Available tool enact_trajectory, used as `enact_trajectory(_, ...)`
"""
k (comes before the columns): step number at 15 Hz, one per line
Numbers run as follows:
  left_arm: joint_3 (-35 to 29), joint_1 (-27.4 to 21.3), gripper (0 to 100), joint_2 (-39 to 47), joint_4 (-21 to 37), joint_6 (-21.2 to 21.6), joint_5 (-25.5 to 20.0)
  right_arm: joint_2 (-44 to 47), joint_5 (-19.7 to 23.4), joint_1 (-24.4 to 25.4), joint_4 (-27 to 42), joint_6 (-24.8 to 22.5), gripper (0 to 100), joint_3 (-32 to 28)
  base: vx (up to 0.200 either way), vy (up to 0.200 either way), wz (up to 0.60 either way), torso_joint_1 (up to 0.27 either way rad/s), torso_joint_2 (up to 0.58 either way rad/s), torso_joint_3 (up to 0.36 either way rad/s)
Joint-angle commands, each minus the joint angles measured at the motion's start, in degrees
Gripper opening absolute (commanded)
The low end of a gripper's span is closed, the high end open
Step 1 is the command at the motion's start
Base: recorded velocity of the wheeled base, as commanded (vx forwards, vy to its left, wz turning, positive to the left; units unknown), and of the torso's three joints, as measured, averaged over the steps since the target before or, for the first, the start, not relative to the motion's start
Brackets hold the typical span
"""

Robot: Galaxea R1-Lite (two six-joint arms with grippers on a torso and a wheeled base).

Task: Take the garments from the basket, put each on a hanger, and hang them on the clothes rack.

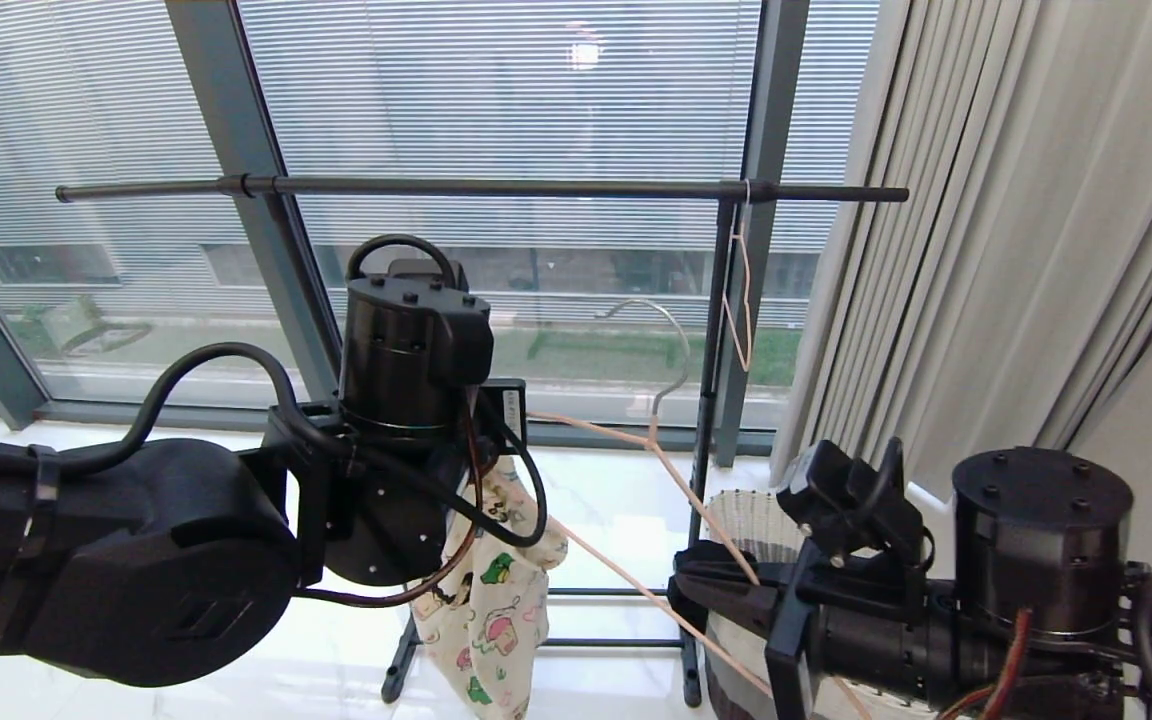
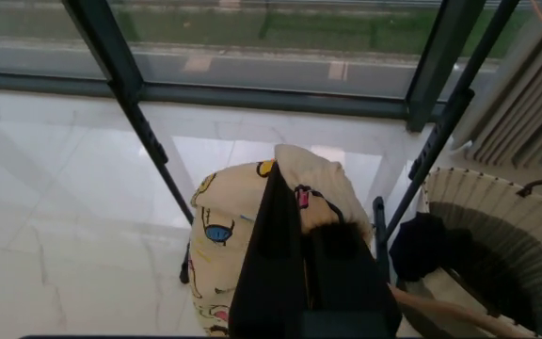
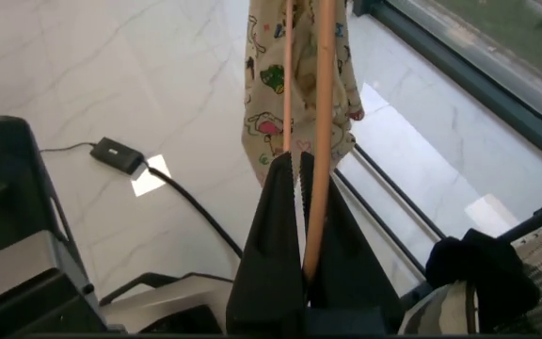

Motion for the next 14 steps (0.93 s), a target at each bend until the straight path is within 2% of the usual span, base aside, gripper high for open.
enact_trajectory(1, -0.95, -0.94, 0, -0.63, 0.04, -0.15, 0.00, 5.07, -1.17, 1.28, -0.42, 0.44, 0, -2.88, 0.000, 0.000, 0.00, 0.000, 0.00, 0.000)
enact_trajectory(3, -1.47, -0.94, 0, -0.63, 0.13, -0.23, 0.00, 7.27, -4.24, 2.08, -1.57, 1.32, 0, -3.94, 0.000, 0.000, 0.00, 0.000, 0.00, 0.000)
enact_trajectory(5, -2.26, 1.08, 0, -0.98, 0.13, -0.41, 0.00, 7.44, -7.85, 2.16, -2.18, 1.93, 0, -3.50, 0.000, 0.000, 0.00, 0.000, 0.00, 0.000)
enact_trajectory(8, -2.44, 1.52, 0, -2.04, 0.57, -0.32, 0.00, 7.35, -11.19, 2.16, -3.59, 6.41, 0, -3.85, 0.000, 0.000, 0.00, 0.000, 0.00, 0.000)
enact_trajectory(11, -3.06, -3.49, 0, -2.48, 0.74, -1.90, 0.00, 7.71, -11.27, 3.57, -4.03, 7.12, 0, -4.64, 0.000, 0.000, 0.00, 0.000, 0.00, 0.000)
enact_trajectory(13, -5.60, -7.27, 0, -2.39, 1.45, -6.12, 0.00, 8.50, -11.54, 4.89, -4.03, 7.91, 0, -5.52, 0.000, 0.000, 0.00, 0.000, 0.00, 0.000)
enact_trajectory(14, -6.57, -8.76, 0, -2.48, 3.73, -8.50, 0.00, 9.20, -11.71, 5.15, -4.03, 8.08, 0, -5.61, 0.000, 0.000, 0.00, 0.000, 0.00, 0.000)
